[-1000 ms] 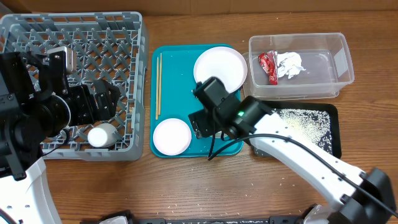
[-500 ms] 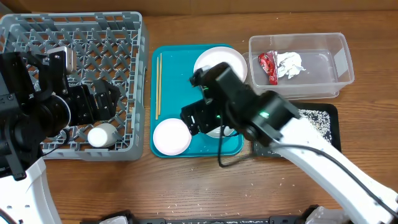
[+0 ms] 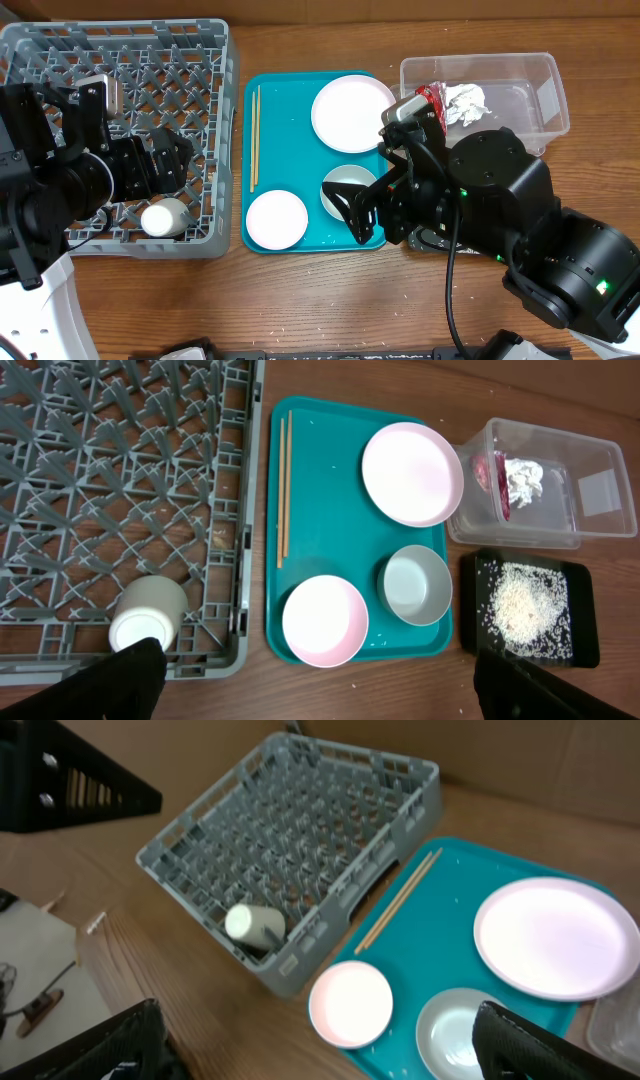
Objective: Sort waste into correct bins and load items into the dishwasher
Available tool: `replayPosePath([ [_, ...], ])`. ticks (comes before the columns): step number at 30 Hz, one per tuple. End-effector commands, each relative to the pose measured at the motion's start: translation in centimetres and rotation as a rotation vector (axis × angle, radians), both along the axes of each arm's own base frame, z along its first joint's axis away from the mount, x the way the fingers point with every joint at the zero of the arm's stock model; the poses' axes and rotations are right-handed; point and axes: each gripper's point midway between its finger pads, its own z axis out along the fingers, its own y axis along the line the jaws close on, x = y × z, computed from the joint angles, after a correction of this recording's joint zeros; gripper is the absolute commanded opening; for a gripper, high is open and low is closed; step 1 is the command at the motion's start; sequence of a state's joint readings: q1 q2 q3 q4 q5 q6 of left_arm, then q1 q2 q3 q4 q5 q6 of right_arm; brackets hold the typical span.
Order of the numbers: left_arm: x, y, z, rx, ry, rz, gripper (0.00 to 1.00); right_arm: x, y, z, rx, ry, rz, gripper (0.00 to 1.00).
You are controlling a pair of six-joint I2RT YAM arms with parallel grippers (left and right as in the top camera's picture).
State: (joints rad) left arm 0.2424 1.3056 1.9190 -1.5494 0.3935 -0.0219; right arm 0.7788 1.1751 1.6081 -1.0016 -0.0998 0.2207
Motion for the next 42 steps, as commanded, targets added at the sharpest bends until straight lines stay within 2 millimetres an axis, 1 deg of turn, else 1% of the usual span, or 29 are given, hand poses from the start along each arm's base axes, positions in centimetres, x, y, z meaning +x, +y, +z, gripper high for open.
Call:
replayPosePath([
  [1,0.1,-0.3,0.5,0.002,-0.022,-0.026,1.00,-0.7,-0.9,-0.8,-0.048,0.030,-0.002,1.00],
  [3,0.1,-0.3,0.5,0.002,-0.022,-0.026,1.00,-0.8,-2.0,-2.2,-0.109,0.061,-0.035,1.00],
  [4,0.1,-0.3,0.5,0.002,-0.022,-0.026,1.00,-0.3,-2.9,-2.6,-0.141,0.056,-0.081,1.00],
  [6,0.1,-0.3,0.5,0.002,-0.022,-0.026,1.00,1.0,-4.7,-2.4,-0.174,0.021,-0.178,1.00],
  [7,0.1,-0.3,0.5,0.002,-0.022,-0.026,1.00,1.7,-5.9,-2.0,-0.181,-0.002,-0.232,1.00],
  [9,0.1,-0.3,0.5,0.002,-0.022,-0.026,1.00,2.4,-7.7,-1.1,-0.180,-0.043,-0.303,1.00],
  [14,0.1,-0.3,0.5,0.002,-0.022,-0.026,1.00,2.0,-12.3,1.3,-0.227,-0.183,-0.361,1.00],
  [17,0.1,-0.3,0.5,0.002,-0.022,-0.026,1.00,1.7,-15.5,2.3,-0.220,-0.221,-0.455,1.00],
  [19,0.1,-0.3,0.5,0.002,-0.022,-0.026,1.00,1.5,-17.0,2.4,-0.196,-0.235,-0.501,1.00],
  [21,0.1,-0.3,0.5,0.002,-0.022,-0.026,1.00,1.5,-19.0,1.9,-0.172,-0.254,-0.579,1.00],
  [23,0.1,-0.3,0.5,0.002,-0.022,-0.026,1.00,1.7,-20.3,1.3,-0.144,-0.286,-0.633,1.00],
  [25,0.1,-0.3,0.5,0.002,-0.022,-0.026,1.00,2.0,-21.3,0.2,-0.122,-0.320,-0.676,1.00],
  [27,0.1,-0.3,0.5,0.002,-0.022,-0.026,1.00,2.1,-21.8,-1.3,-0.104,-0.352,-0.698,1.00],
  [29,0.1,-0.3,0.5,0.002,-0.022,-0.026,1.00,2.2,-21.8,-3.2,-0.086,-0.383,-0.701,1.00],
  [34,0.1,-0.3,0.5,0.002,-0.022,-0.026,1.00,2.5,-21.2,-9.3,-0.051,-0.425,-0.676,1.00],
  [38,0.1,-0.3,0.5,0.002,-0.022,-0.026,1.00,2.4,-21.1,-13.3,-0.024,-0.455,-0.672,1.00],
  [39,0.1,-0.3,0.5,0.002,-0.022,-0.026,1.00,2.3,-21.1,-14.5,-0.019,-0.465,-0.672,1.00],
  [42,0.1,-0.3,0.5,0.002,-0.022,-0.026,1.00,2.1,-21.1,-16.3,-0.009,-0.486,-0.674,1.00],
])
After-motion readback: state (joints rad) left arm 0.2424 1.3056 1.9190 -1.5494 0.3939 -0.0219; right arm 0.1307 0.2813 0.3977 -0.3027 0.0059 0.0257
